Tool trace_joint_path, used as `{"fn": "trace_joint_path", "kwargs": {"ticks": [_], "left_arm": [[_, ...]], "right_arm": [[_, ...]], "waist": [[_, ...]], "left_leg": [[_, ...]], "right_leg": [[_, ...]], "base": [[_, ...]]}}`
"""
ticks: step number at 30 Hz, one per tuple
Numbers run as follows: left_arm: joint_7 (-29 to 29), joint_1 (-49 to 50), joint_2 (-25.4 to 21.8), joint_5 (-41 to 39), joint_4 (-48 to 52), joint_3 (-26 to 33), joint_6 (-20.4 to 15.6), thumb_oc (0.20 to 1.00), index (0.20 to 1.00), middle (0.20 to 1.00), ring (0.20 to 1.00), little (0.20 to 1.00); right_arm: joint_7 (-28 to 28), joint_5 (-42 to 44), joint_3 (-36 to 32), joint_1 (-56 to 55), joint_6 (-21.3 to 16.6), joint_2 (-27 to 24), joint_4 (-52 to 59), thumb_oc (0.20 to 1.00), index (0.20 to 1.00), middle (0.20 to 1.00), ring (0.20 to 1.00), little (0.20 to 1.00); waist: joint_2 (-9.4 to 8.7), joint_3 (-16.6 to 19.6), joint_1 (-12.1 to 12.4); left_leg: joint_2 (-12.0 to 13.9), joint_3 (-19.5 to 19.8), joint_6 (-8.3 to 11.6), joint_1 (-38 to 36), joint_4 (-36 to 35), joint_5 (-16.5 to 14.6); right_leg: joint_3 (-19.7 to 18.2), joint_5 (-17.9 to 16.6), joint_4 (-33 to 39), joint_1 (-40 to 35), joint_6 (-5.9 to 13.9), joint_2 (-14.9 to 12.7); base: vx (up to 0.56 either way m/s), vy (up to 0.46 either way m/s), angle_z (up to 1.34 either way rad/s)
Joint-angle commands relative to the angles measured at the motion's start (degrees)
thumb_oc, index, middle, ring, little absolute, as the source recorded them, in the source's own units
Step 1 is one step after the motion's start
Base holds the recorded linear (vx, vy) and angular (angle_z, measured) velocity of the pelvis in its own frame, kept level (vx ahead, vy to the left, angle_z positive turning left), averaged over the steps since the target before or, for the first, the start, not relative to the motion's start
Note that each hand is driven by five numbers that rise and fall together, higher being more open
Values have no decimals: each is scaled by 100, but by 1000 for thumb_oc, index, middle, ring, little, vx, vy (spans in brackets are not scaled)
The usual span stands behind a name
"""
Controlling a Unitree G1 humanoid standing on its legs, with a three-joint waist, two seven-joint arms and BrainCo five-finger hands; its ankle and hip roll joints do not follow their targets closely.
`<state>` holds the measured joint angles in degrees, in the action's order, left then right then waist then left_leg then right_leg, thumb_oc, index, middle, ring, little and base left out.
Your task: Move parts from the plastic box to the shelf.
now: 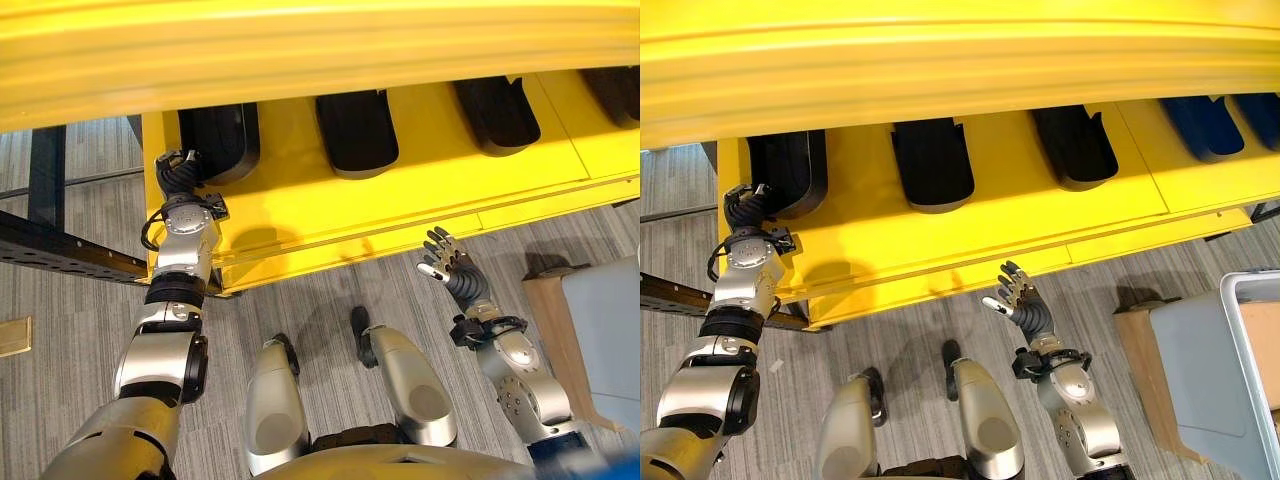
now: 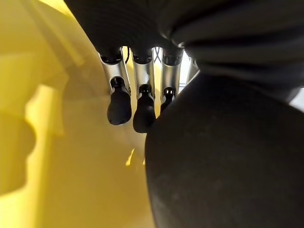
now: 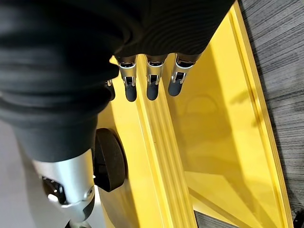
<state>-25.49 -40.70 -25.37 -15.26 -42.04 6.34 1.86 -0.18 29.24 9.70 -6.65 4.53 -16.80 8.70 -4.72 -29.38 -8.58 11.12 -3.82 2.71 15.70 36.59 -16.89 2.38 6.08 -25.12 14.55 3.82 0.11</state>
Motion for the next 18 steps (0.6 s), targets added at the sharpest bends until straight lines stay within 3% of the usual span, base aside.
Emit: {"fn": "trace_joint_path", "kwargs": {"ticks": [1,18], "left_arm": [[-153,-75,-57,-170,31,200,-341,200,200,200,200,200],[-213,242,176,-186,164,413,-289,200,200,200,200,200]], "right_arm": [[86,307,-48,-84,-349,-121,508,1000,1000,1000,1000,1000],[89,389,112,8,-295,-335,592,1000,1000,1000,1000,1000]], "waist": [[158,262,28],[320,128,55]], "left_leg": [[480,352,377,-407,-539,1901],[560,496,424,-210,-51,1859]], "right_leg": [[-336,-1204,-959,353,615,-293],[-333,-1185,-1462,533,822,-301]], "base": [[0,0,0],[-8,1,2]]}}
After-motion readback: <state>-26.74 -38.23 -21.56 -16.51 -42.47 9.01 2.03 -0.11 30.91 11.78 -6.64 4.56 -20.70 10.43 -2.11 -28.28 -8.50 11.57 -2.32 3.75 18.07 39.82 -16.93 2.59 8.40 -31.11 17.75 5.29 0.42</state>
